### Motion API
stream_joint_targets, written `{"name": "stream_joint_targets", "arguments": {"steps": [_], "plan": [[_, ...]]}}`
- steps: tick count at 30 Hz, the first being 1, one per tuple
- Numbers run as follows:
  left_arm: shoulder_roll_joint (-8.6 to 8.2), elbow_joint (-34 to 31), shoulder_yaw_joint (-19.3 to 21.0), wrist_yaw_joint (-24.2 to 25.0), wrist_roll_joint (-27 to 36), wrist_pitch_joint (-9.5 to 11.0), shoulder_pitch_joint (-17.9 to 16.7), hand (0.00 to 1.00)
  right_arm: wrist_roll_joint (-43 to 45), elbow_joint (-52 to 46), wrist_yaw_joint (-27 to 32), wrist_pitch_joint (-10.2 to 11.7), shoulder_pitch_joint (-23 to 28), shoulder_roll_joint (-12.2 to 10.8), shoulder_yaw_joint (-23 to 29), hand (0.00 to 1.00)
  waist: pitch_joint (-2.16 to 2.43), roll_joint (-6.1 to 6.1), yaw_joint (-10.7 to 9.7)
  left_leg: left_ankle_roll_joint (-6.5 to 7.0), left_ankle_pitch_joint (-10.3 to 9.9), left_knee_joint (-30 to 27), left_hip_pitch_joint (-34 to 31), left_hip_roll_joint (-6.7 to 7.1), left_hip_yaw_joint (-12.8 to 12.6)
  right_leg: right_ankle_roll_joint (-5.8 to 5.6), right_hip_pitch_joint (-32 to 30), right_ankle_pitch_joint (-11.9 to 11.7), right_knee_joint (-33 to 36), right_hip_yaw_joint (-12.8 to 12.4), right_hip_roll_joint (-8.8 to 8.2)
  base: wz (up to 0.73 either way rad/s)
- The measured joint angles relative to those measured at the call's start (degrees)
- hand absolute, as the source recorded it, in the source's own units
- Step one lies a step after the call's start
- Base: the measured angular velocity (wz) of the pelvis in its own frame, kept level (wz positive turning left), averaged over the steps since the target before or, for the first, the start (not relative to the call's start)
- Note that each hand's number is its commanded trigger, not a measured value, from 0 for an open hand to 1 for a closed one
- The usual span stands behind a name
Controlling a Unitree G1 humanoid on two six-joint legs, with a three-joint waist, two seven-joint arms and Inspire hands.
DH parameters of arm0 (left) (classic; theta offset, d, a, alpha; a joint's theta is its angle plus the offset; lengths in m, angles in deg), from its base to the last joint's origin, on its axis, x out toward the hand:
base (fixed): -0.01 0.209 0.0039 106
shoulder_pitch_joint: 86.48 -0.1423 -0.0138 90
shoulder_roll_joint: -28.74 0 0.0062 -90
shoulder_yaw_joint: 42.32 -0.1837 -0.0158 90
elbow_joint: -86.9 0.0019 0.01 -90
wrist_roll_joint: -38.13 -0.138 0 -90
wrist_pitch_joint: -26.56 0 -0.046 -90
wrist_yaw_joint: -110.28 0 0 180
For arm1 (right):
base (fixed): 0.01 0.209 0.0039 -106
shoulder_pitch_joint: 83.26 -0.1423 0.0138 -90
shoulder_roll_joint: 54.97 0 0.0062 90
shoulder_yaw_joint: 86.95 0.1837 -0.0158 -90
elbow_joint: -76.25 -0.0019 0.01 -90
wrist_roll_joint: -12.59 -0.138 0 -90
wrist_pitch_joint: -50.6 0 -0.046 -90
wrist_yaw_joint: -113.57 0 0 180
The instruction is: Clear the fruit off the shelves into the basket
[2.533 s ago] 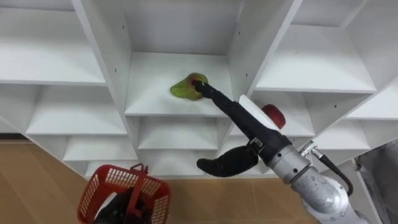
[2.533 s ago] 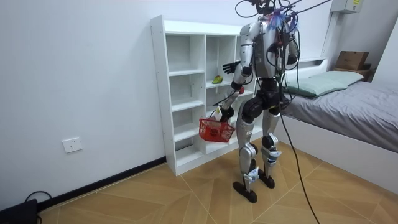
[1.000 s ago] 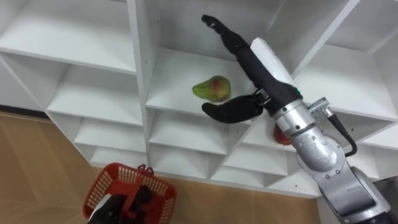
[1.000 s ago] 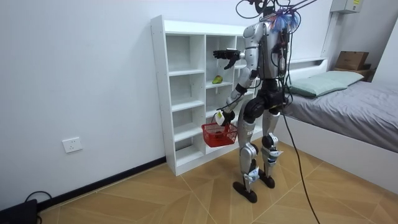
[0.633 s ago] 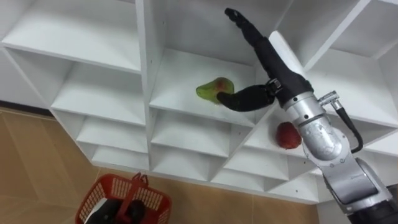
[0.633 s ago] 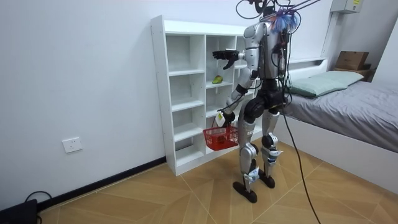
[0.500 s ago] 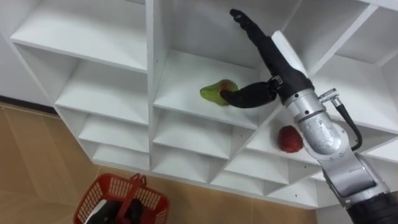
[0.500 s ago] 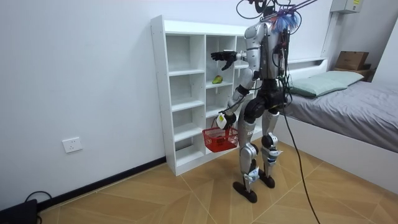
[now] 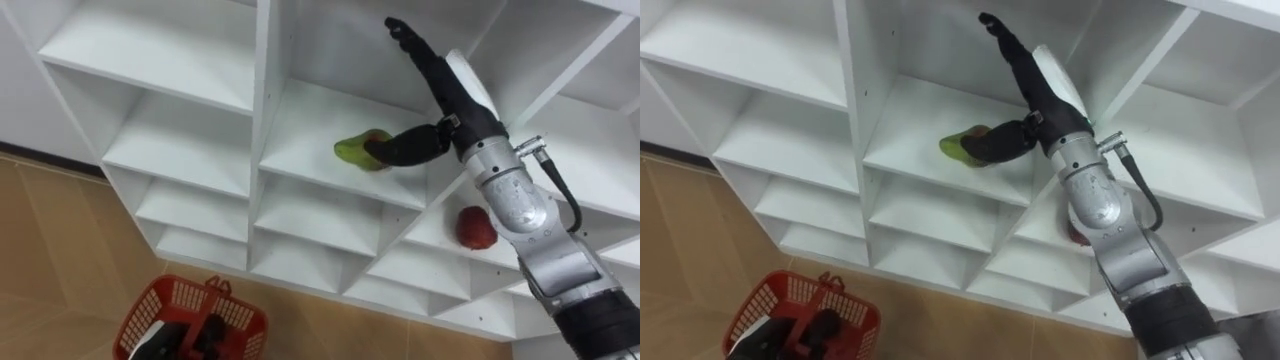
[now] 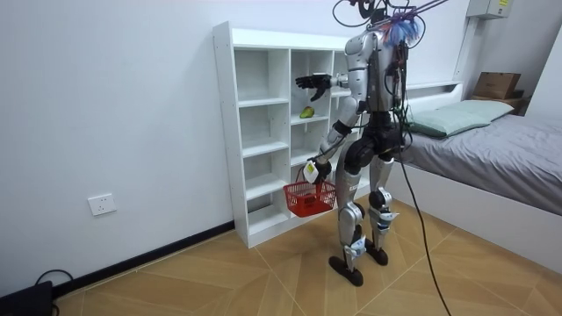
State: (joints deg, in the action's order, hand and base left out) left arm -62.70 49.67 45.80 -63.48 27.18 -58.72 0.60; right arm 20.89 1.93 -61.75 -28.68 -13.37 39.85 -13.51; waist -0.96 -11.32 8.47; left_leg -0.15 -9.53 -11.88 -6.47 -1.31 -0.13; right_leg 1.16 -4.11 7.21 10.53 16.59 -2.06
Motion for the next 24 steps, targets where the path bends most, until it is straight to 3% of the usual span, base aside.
{"name": "stream_joint_targets", "arguments": {"steps": [8, 24], "plan": [[-0.27, 0.0, 0.0, -0.7, 0.0, 0.0, 0.1, 1.0, -0.7, 5.7, 0.2, -0.2, -0.8, 0.0, 0.0, 0.0, -0.23, -0.15, 1.5, 0.02, 0.0, 0.0, -0.1, 0.08, 0.4, 0.0, 0.1, 0.0, 0.0, 0.8, -0.15, 0.03], [-0.2, 0.0, 0.7, -0.5, 0.0, -0.2, 0.2, 1.0, -0.9, 10.9, -5.0, -0.9, -1.4, -0.1, -0.1, 0.0, -0.37, -0.17, 2.1, 0.2, 0.1, 0.0, -0.1, 0.39, 0.7, -0.17, 0.5, 0.1, 0.0, 1.2, -0.48, 0.01]]}}
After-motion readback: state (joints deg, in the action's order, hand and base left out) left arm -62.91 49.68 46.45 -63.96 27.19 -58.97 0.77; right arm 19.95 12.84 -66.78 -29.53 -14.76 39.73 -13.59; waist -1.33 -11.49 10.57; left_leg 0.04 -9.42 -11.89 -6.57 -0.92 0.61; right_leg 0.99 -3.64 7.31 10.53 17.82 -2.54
